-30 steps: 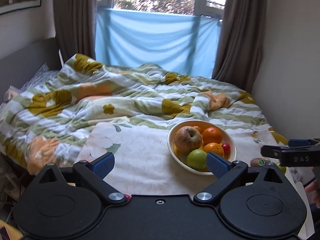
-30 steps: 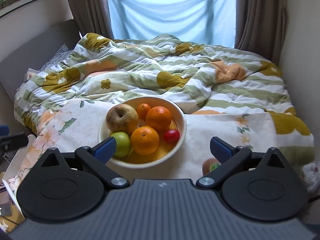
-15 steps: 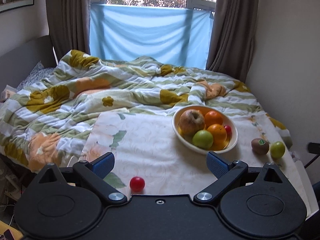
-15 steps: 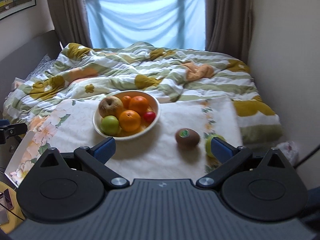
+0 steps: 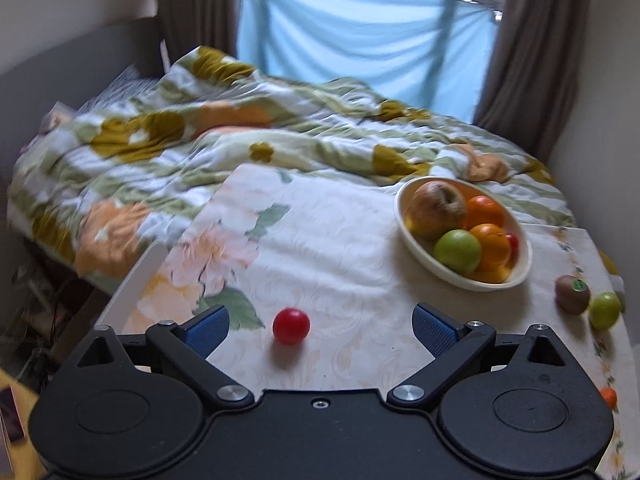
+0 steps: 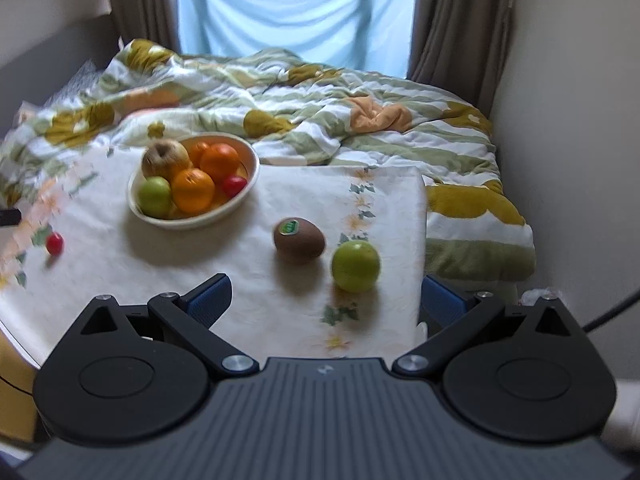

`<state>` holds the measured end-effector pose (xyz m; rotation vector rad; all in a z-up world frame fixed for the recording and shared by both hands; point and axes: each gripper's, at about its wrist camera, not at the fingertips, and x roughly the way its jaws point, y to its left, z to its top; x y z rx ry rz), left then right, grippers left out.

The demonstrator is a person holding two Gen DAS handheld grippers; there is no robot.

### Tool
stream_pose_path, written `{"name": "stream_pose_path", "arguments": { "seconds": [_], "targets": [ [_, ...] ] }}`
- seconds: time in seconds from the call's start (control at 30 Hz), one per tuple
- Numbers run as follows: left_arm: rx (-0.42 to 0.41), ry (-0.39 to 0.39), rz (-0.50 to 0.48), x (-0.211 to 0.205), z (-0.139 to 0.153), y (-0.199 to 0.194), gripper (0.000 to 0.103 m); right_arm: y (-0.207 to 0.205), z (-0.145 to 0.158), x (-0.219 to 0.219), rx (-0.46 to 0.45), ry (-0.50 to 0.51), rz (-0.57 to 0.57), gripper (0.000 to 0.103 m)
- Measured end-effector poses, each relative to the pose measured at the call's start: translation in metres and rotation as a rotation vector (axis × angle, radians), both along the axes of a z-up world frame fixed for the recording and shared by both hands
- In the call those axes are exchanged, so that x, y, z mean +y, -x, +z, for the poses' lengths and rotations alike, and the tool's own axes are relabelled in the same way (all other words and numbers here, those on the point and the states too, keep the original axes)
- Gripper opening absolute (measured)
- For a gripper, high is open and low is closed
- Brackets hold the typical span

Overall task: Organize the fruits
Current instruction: 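Close the left tool on the second red tomato while the right tool approaches the large green apple, then close the right tool on the large green apple while the left tool lifts the tomato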

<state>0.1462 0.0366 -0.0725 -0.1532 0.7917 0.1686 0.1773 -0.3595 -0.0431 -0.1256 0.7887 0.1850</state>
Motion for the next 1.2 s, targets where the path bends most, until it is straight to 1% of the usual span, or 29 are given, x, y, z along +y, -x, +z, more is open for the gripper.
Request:
{"name": "stream_pose_path", "arguments": {
  "seconds": [0.13,0.23,0.3,0.33,0.37,0.43,0.5,0.63,0.7,0.77,0.87,1.07,1.2],
  "targets": [
    [0.030,-0.013,0.063,-0.005,-0.016,-0.009,0.098,-0.026,-0.019,-0.017,0.023,-0.011,0.026,0.103],
    [0.065,-0.034,0.104,-0.006,-0.028,-0.019,0.091,-0.044,-0.033,-0.026,0.048,-0.026,0.040,0.103],
    [0.073,-0.034,0.122,-0.004,-0.036,-0.025,0.091,-0.056,-0.042,-0.030,0.078,-0.029,0.056,0.103],
    [0.077,-0.037,0.127,-0.003,-0.041,-0.028,0.088,-0.060,-0.046,-0.031,0.086,-0.029,0.063,0.103],
    [0.083,-0.045,0.130,-0.003,-0.044,-0.032,0.082,-0.064,-0.050,-0.032,0.092,-0.029,0.072,0.103],
    [0.100,-0.063,0.134,-0.002,-0.052,-0.039,0.075,-0.072,-0.057,-0.034,0.110,-0.027,0.087,0.103],
    [0.115,-0.071,0.141,0.000,-0.059,-0.044,0.074,-0.078,-0.063,-0.036,0.127,-0.026,0.098,0.103],
    [0.125,-0.069,0.156,0.004,-0.068,-0.051,0.066,-0.089,-0.073,-0.037,0.154,-0.024,0.117,0.103],
    [0.127,-0.064,0.158,0.005,-0.070,-0.052,0.059,-0.092,-0.076,-0.037,0.159,-0.021,0.123,0.103],
    [0.138,-0.058,0.153,0.006,-0.073,-0.054,0.047,-0.096,-0.078,-0.037,0.164,-0.018,0.130,0.103],
    [0.153,-0.071,0.146,0.003,-0.076,-0.056,0.036,-0.099,-0.081,-0.037,0.172,-0.018,0.131,0.103],
    [0.158,-0.076,0.135,0.001,-0.075,-0.057,0.035,-0.105,-0.086,-0.037,0.184,-0.018,0.125,0.103],
    [0.160,-0.077,0.125,-0.002,-0.075,-0.054,0.035,-0.108,-0.092,-0.036,0.197,-0.013,0.127,0.096]
  ]
}}
